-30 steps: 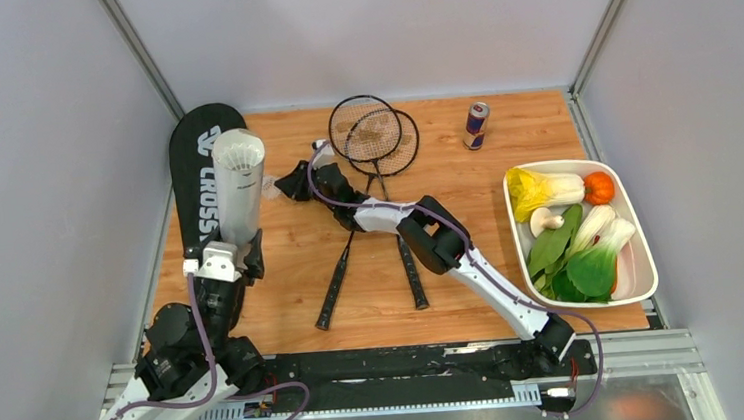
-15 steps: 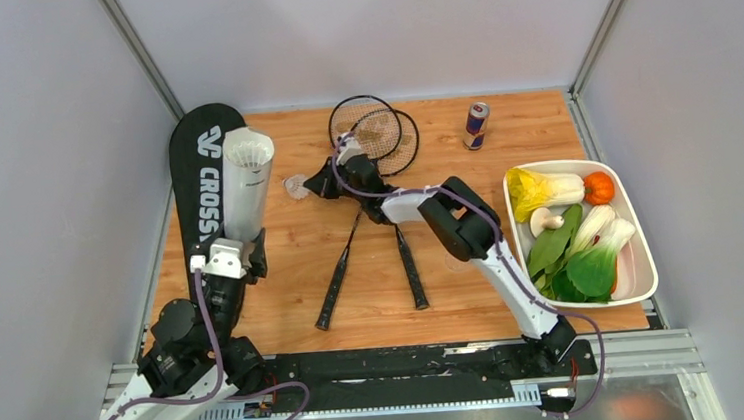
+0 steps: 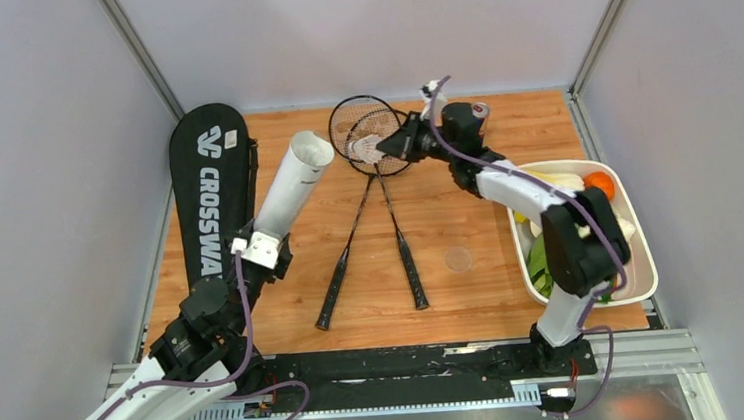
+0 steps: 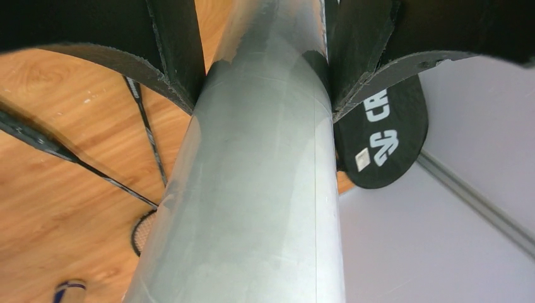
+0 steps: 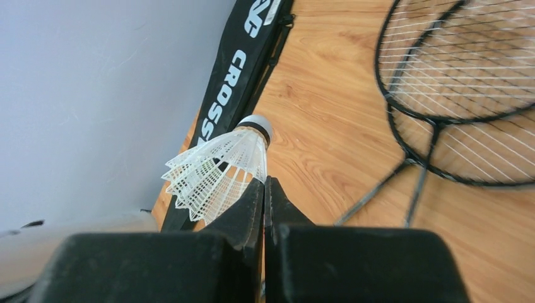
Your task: Pack up the badminton gear
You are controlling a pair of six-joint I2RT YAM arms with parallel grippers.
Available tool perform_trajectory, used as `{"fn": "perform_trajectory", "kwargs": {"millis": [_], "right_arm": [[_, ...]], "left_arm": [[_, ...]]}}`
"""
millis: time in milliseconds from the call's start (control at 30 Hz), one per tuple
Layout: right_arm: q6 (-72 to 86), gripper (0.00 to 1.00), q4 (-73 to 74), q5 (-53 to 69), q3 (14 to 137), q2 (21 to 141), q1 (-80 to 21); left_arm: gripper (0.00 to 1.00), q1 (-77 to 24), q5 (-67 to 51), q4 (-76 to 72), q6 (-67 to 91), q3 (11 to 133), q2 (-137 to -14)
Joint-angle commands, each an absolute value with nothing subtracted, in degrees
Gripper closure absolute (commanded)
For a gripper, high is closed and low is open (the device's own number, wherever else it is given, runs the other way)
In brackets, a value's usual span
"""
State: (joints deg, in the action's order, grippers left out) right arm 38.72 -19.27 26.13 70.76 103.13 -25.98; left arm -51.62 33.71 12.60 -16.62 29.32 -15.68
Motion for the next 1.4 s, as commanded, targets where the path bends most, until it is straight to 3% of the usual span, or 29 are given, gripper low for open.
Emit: {"fn": "perform_trajectory", "kwargs": {"millis": [0, 167, 333, 567, 867, 1367], "right_arm": [[33.4, 1.0, -6.1, 31.4, 66.7, 89.3, -19.5], [30.3, 1.0, 3.7, 38.6, 65.2, 72.9, -13.9], [30.5, 1.0, 10.2, 51.8, 66.4, 64.1, -13.2], [34.2, 1.0, 14.7, 52.4, 65.4, 53.3, -13.2], [32.3, 1.0, 20.4, 55.0, 63.8, 48.3, -13.1], [29.2, 1.0, 21.7, 58.9, 63.0, 50.5, -14.1]], "left_arm": [[0.42, -51.3, 26.3, 13.4, -16.0, 33.4, -17.3], [0.42, -51.4, 20.0, 16.8, -19.0, 33.2, -18.8], [0.42, -51.4, 15.8, 18.4, -21.5, 32.4, -21.8], [0.41, -51.4, 14.3, 18.8, -22.7, 31.7, -25.8], [0.41, -51.4, 12.7, 18.6, -23.5, 30.9, -25.2], [0.39, -51.4, 8.2, 20.7, -25.3, 33.1, -26.2]]}}
